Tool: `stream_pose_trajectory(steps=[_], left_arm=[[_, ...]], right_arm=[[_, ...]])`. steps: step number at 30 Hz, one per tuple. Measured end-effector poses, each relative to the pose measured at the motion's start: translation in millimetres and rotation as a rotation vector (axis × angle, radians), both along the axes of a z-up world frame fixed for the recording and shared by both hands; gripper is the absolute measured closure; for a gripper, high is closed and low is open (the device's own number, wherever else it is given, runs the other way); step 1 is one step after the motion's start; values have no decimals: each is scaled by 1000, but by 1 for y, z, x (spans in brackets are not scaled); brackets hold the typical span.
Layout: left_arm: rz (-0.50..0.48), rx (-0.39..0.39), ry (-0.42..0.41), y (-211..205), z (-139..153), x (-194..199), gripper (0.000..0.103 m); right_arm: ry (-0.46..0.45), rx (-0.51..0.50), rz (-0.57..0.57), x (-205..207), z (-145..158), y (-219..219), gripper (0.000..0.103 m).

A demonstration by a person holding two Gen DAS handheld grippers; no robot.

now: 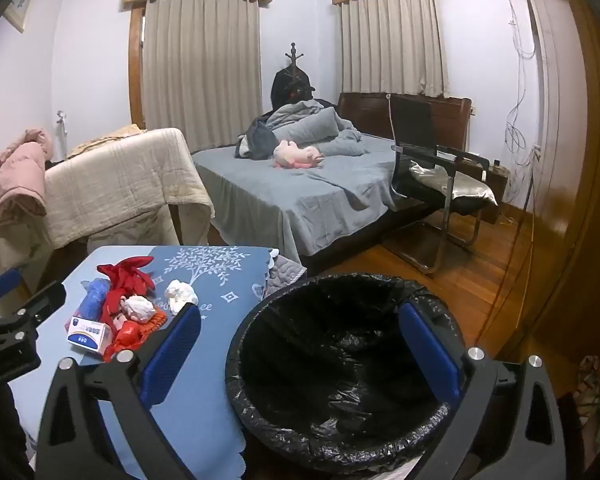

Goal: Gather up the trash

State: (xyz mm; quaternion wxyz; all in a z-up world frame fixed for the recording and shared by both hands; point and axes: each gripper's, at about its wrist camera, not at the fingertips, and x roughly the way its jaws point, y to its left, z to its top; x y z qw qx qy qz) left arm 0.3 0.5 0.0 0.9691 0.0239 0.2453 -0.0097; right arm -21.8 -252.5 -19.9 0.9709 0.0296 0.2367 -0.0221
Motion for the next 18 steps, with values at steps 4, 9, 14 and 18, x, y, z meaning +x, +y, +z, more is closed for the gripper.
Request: stream_pose_trajectory(steps=[4, 9, 14, 18], left_arm=[[-3, 1, 0, 0, 0, 0, 5], [-4, 9, -5, -3, 0, 0, 5], [2, -4, 0, 0, 0, 0, 5], [2, -4, 0, 3, -4, -1, 5]], right_arm=[[-2, -3, 0, 0, 1, 0, 6], [1, -6, 0, 0, 0, 1, 6], [1, -6, -1, 0, -1, 1, 6], [2, -6, 0, 0, -1, 2, 6]])
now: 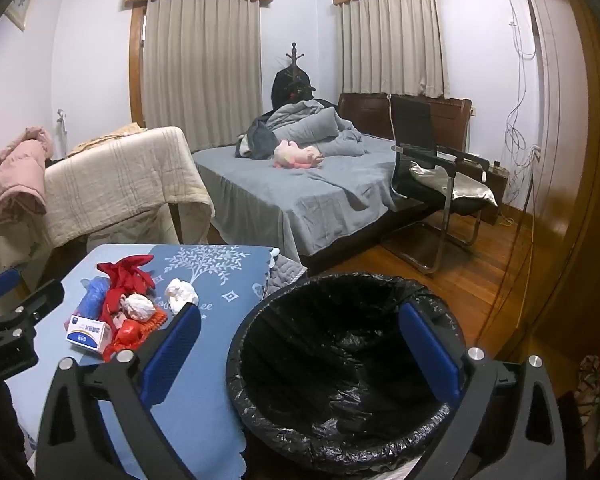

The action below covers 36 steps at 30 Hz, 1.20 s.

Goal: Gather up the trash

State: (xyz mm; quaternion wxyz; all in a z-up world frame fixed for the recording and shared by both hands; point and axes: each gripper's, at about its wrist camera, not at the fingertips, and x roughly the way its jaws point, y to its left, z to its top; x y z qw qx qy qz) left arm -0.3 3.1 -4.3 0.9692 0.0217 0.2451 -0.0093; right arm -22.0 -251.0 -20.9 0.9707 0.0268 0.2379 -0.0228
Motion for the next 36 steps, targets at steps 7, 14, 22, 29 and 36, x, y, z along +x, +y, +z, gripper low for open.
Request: stream_pose_trajectory(steps=[7, 14, 22, 29, 36], left_arm=[[1, -1, 1, 0, 1, 0, 5], [1, -3, 2, 0, 1, 1, 5], [2, -3, 3, 0, 1, 1, 5], [1, -3, 4, 1, 0, 1, 5], [1, -3, 5, 1, 0, 1, 5]], right_arm=[[2, -1, 0, 1, -1, 1, 6], [4, -2, 0, 1, -2, 2, 6], [6, -3, -1, 1, -3, 2, 6], [7, -3, 1, 2, -3, 2, 6], [10, -3, -1, 2, -3, 3, 6]])
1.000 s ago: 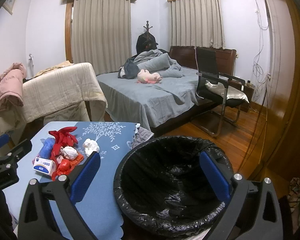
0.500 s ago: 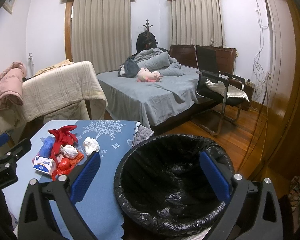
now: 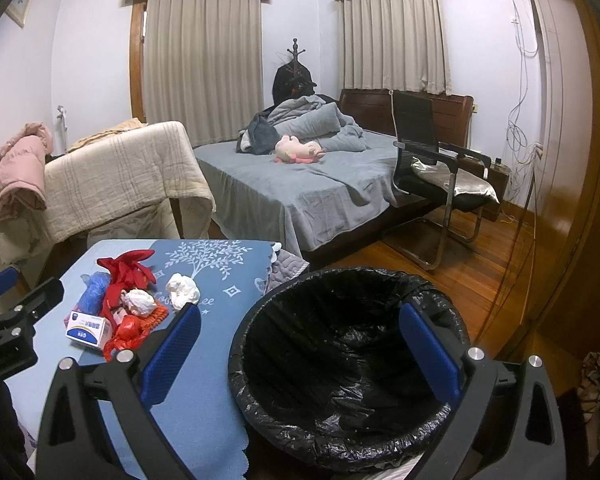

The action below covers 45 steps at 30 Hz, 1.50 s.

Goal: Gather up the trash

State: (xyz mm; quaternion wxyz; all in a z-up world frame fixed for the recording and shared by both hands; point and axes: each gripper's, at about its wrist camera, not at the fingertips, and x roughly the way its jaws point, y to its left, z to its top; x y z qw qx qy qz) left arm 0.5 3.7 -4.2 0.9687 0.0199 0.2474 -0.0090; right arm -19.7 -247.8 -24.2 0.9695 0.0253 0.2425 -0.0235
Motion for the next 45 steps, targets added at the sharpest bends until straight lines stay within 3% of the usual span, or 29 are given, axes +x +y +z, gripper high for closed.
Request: stream_pose_trajectory(steps=[24, 35, 45], left_arm=[[1, -3, 3, 2, -1, -1, 5], [10, -11, 9, 18, -20, 3, 5], [64, -20, 25, 37, -24, 16, 5]], right_arm=[[3, -1, 1, 3, 1, 2, 6], [7, -7, 12, -1, -3, 5, 6], [15, -11, 54, 31, -13, 26, 6]])
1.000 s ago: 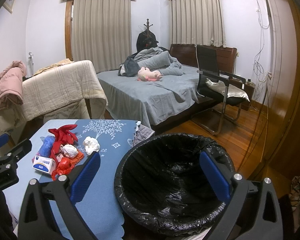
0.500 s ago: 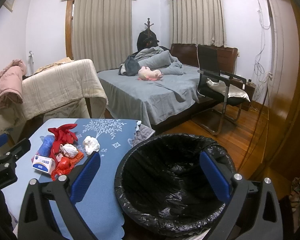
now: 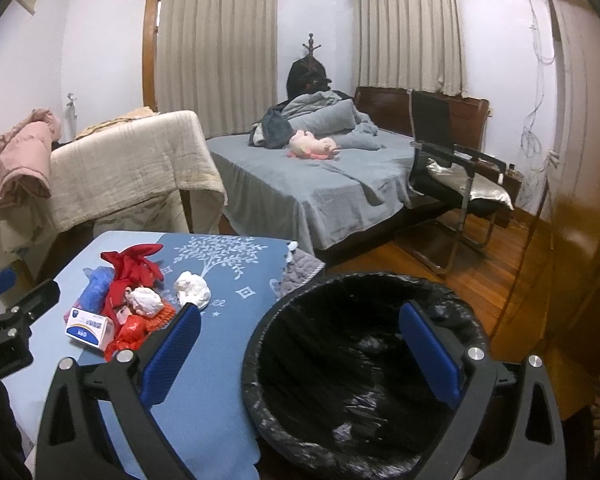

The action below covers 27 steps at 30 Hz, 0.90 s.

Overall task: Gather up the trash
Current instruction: 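Grasp a white tissue with the right tool while the left tool grasps another tissue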

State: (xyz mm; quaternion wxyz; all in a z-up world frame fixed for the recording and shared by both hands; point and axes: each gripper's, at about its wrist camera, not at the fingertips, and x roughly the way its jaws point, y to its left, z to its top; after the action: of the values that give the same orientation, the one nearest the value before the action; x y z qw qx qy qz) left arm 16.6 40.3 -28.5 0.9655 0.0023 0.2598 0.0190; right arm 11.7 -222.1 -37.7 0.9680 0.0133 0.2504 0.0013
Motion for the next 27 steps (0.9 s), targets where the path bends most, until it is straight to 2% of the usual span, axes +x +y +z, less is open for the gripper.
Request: stream_pose_trajectory(steps=[7, 12, 15, 21, 27], left_arm=[[141, 57, 31, 50, -25, 25, 5], [192, 34, 35, 85, -36, 44, 5], [197, 7, 28, 98, -43, 60, 5], [216, 27, 25, 112, -62, 92, 5], [217, 20, 48, 120, -76, 119, 5]], right_arm=[[11, 8, 74, 43, -17, 34, 6], [20, 23, 118, 84, -33, 64, 6], [37, 14, 134, 114, -50, 85, 6], [117, -8, 150, 169, -87, 118, 11], [196, -35, 163, 203, -117, 136, 14]])
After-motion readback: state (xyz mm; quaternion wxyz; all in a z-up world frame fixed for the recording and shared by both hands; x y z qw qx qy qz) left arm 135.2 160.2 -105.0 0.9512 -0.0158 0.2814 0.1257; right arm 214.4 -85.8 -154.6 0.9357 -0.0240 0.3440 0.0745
